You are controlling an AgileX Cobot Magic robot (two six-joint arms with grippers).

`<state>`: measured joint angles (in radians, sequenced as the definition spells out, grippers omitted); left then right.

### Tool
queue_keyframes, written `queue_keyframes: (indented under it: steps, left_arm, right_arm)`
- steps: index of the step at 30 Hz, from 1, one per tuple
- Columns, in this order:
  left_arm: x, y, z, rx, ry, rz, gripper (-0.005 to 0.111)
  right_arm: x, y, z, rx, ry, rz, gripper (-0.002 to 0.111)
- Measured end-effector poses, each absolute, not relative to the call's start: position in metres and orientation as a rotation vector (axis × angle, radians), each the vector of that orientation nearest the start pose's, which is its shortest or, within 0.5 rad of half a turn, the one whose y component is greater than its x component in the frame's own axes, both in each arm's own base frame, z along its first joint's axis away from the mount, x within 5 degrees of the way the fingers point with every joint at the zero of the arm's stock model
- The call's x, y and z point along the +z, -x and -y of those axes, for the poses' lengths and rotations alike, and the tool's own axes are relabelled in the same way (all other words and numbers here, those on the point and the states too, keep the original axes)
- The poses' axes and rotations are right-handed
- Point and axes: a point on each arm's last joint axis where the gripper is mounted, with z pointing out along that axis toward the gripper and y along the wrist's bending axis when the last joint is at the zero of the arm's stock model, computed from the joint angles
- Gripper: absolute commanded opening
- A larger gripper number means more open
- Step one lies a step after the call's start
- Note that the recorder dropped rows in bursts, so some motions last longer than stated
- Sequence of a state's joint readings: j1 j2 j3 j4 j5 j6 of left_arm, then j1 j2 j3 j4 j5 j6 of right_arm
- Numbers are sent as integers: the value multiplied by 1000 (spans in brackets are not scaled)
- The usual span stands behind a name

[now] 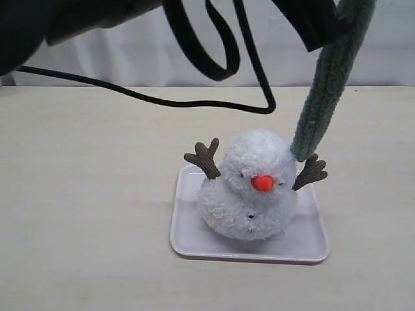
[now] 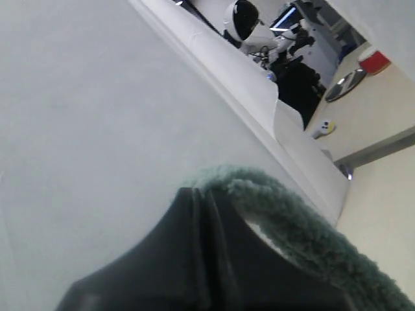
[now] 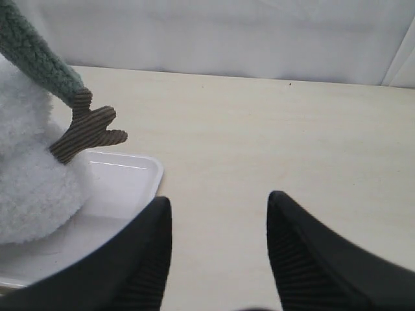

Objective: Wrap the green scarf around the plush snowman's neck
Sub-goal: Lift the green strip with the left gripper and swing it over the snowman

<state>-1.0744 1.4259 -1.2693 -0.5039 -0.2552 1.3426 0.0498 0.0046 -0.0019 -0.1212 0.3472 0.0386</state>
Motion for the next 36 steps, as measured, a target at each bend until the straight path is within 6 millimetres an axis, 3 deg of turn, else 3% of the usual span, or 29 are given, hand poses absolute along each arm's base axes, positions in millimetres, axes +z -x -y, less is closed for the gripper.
queue_keyframes:
  steps: [10, 25, 31, 36]
  left_arm:
    - [435, -138, 293, -199, -1199, -842, 0]
    - [426, -130, 295, -251, -1331, -863, 0]
    - [401, -137, 312, -255, -1426, -909, 0]
    - [374, -167, 322, -195, -1440, -993, 0]
  right_arm:
    - [183, -54, 1, -56, 86, -1829, 45]
    - [183, -54, 1, -56, 86, -1829, 45]
    - [183, -54, 1, -56, 86, -1829, 45]
    - [183, -54, 1, -56, 86, -1829, 45]
